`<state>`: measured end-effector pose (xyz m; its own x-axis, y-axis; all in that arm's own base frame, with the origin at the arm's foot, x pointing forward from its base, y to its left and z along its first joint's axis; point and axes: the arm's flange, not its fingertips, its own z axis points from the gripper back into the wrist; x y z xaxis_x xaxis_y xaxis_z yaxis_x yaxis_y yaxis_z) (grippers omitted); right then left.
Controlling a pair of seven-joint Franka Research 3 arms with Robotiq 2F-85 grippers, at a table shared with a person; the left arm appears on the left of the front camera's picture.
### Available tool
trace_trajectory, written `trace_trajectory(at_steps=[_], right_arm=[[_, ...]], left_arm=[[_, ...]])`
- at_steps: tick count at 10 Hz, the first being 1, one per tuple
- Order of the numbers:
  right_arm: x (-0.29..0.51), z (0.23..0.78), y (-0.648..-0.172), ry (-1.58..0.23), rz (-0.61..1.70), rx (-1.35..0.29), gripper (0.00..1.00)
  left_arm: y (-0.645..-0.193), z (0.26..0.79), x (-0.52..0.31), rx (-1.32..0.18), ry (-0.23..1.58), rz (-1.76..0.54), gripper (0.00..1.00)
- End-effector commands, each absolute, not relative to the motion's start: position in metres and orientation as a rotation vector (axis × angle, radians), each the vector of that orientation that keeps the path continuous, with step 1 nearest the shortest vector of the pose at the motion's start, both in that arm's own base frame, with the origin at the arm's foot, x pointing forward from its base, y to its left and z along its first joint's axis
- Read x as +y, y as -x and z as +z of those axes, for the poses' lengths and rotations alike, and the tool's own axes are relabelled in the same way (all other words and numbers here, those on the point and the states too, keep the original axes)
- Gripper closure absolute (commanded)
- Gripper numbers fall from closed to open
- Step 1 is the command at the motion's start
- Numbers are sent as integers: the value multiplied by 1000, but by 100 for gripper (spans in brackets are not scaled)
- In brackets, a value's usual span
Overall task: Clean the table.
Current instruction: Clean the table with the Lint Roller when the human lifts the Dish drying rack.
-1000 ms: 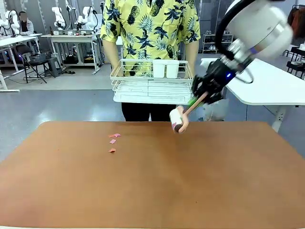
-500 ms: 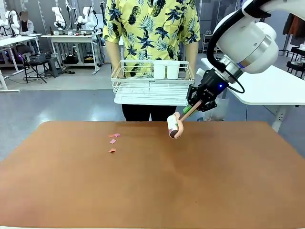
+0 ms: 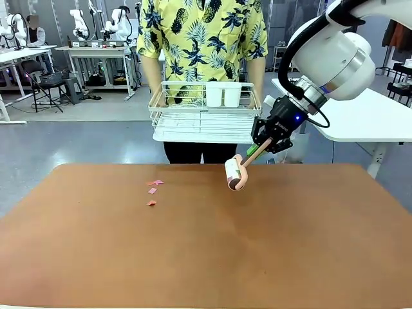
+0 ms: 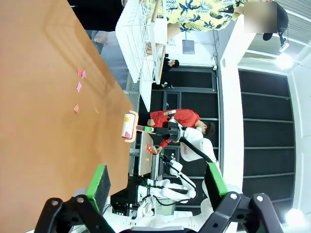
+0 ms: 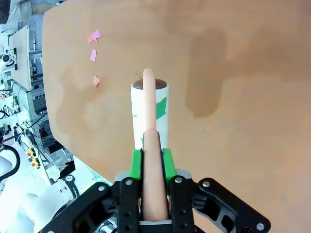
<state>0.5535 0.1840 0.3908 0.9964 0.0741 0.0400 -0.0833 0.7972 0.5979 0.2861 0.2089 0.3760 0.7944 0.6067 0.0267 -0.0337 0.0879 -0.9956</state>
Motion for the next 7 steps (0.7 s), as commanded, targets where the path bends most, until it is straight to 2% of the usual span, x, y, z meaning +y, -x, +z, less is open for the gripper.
trace_trajectory(at_steps=[1, 7], right_arm=[[187, 383, -559, -687, 77, -25, 79], [273, 337, -588, -740, 43, 22, 79]], left_arm=[[-282, 377, 211, -508, 1416, 479, 0], [-282, 377, 211, -508, 1416, 479, 0]])
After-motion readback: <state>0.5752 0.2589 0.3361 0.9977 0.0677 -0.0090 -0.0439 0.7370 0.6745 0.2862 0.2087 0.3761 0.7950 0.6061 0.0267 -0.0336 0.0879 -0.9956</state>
